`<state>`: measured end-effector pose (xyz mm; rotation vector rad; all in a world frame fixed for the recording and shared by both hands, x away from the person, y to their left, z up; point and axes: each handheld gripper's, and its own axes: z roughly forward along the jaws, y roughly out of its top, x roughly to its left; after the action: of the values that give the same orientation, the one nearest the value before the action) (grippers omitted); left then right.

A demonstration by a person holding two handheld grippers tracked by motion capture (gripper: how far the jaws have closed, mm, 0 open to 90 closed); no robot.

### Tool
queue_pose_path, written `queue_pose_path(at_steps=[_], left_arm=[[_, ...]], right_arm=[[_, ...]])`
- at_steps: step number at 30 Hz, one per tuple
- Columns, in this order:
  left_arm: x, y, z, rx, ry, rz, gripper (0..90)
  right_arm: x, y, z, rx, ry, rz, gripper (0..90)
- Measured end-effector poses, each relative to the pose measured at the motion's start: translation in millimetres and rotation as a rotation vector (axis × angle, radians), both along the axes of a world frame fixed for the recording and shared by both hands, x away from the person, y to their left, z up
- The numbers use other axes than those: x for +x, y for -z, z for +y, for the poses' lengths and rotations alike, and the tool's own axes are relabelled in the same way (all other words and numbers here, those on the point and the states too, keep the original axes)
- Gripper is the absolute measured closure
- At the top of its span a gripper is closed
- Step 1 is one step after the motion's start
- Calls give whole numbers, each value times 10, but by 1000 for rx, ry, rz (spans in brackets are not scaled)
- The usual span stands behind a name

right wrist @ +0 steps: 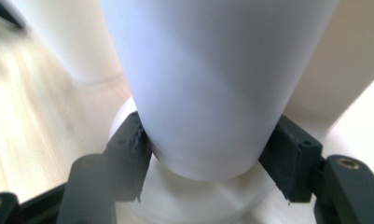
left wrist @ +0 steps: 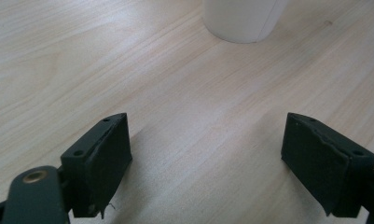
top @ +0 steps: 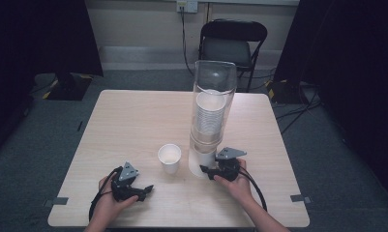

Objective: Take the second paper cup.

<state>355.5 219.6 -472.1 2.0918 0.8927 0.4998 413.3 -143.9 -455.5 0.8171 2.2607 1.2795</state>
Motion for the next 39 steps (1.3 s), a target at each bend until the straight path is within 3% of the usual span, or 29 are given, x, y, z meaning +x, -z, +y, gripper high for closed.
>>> queue_pose_path(at_steps=[1,3,6,14,23,39], left_arm=[[-3,0,-1,0,-2,0,153],[1,0,0,0,1,-2,153],[-1,1,-1,-2,-1,-1,153],[-2,3,-3,-5,-2,-2,153],[-2,3,-3,-5,-2,-2,153],[-2,3,-3,-5,-3,-2,153]], right_arm=[[-21,-23,-13,34,-3,-3,374],[-18,-112,-32,17,-14,14,373],[-13,-131,-80,-5,-20,25,372],[-52,-81,-231,-35,-19,36,371],[-18,-40,-417,-58,18,61,370],[15,-11,-637,-83,68,58,370]])
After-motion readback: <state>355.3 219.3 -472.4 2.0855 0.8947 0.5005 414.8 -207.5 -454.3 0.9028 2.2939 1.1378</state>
